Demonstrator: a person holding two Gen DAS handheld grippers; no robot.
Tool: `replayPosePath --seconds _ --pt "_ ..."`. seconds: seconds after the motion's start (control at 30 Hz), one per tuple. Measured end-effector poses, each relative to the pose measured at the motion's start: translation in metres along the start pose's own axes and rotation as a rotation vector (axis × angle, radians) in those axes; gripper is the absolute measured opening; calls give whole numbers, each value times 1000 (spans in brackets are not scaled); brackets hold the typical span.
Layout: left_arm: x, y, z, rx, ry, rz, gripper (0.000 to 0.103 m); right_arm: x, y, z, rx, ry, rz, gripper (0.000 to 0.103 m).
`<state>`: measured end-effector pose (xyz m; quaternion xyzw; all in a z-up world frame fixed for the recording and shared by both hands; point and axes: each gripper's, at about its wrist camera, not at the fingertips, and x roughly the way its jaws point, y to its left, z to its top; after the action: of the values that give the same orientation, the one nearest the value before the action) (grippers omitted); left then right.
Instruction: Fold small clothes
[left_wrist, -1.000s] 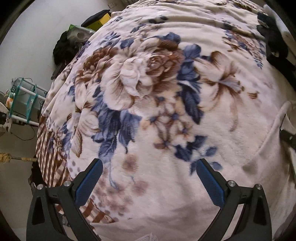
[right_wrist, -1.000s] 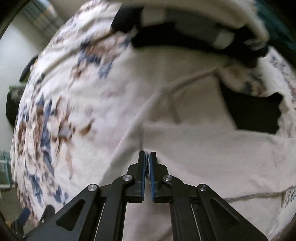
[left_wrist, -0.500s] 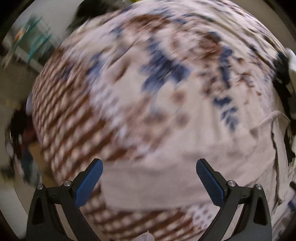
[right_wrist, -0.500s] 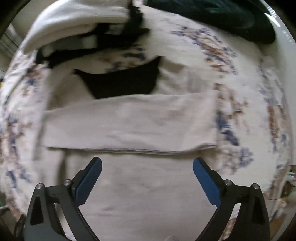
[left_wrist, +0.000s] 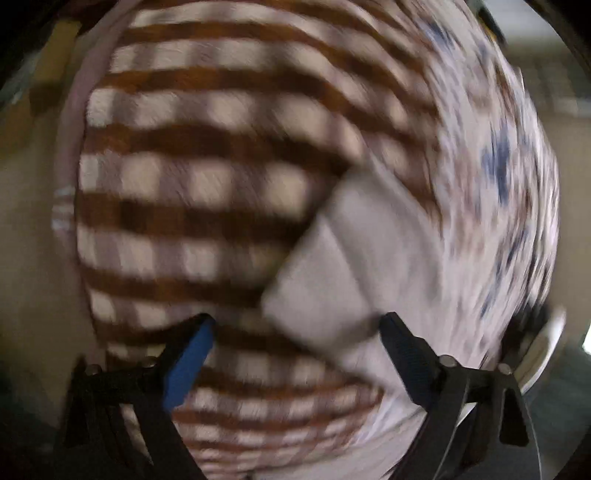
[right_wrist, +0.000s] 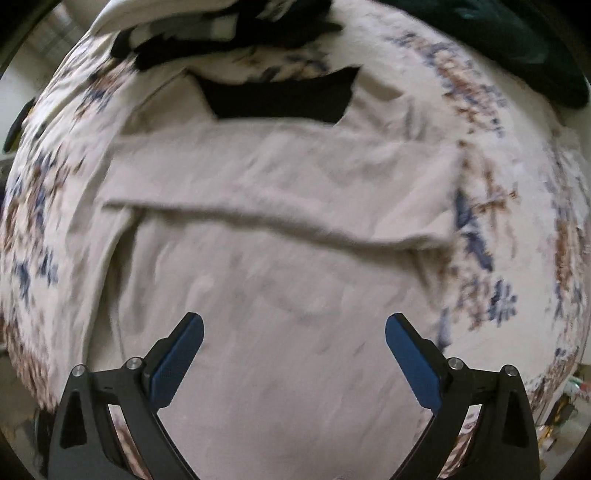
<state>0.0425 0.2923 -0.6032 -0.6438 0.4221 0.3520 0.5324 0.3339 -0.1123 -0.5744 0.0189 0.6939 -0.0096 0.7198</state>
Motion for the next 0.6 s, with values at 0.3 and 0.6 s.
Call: replayPosePath --seconds 0.3,0.6 --pt "-16 -42 -5 178 -195 49 7 18 13 -23 -61 25 -27 100" --pt "-91 -153 -42 567 -421 -2 2 14 -4 -5 -67 -12 -114 100"
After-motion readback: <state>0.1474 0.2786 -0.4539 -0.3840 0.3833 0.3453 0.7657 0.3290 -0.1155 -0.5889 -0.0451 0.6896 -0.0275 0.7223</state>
